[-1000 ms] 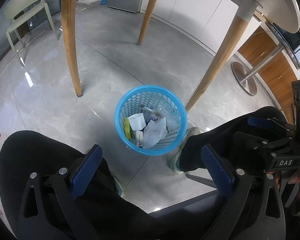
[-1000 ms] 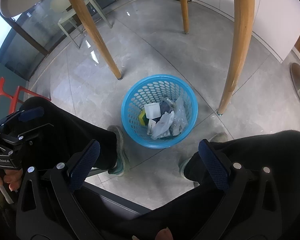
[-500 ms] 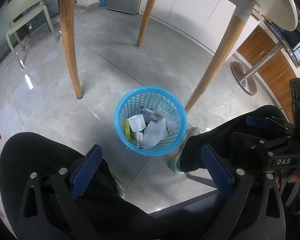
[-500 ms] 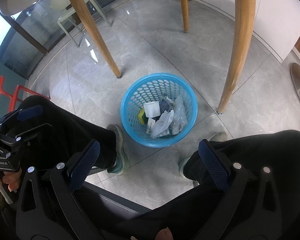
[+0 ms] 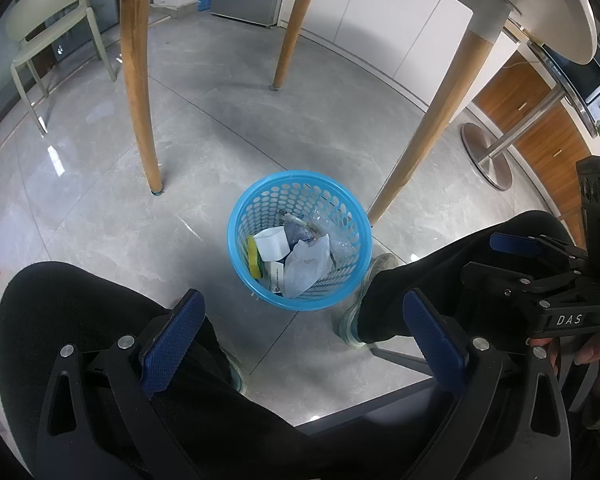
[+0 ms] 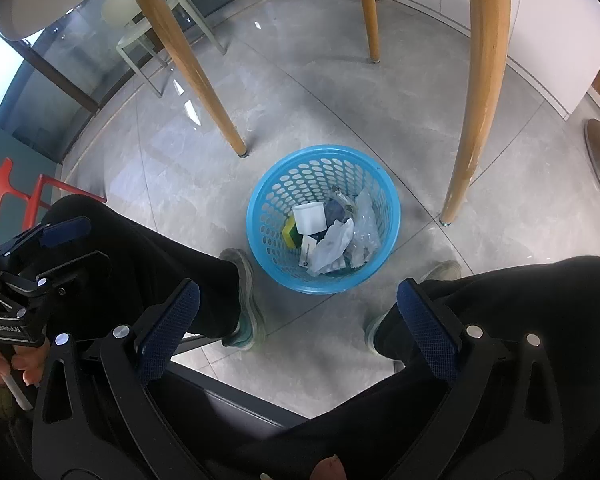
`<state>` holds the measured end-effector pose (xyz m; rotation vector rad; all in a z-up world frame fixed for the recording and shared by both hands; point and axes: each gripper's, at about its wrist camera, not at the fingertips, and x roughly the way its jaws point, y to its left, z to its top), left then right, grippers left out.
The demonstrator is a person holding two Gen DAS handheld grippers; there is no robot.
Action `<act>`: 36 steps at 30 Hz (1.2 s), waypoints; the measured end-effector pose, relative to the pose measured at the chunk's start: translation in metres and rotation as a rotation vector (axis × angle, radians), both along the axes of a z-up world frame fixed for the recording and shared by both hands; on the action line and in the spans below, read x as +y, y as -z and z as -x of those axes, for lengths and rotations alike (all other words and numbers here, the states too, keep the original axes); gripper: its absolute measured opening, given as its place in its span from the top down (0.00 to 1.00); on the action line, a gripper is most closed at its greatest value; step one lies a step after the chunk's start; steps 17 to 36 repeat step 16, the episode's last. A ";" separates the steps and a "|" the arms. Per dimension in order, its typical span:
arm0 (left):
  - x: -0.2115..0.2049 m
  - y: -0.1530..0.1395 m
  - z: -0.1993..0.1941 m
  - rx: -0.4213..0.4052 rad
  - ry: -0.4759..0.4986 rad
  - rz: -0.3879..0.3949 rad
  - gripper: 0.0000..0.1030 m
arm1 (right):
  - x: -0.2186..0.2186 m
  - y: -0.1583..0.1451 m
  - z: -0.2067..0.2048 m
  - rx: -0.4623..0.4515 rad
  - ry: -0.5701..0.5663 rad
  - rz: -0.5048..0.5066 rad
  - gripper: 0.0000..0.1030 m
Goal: Collect trash
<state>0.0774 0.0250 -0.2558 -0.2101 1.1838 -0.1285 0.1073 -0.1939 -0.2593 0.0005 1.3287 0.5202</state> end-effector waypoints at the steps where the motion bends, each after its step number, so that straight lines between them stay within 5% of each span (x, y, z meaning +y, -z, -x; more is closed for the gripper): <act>1: 0.000 0.000 0.000 0.000 0.000 0.001 0.06 | 0.000 0.000 0.000 0.000 0.001 -0.001 0.08; 36: 0.006 0.003 0.000 0.014 -0.013 0.045 0.06 | 0.000 0.002 0.001 0.004 -0.013 0.014 0.08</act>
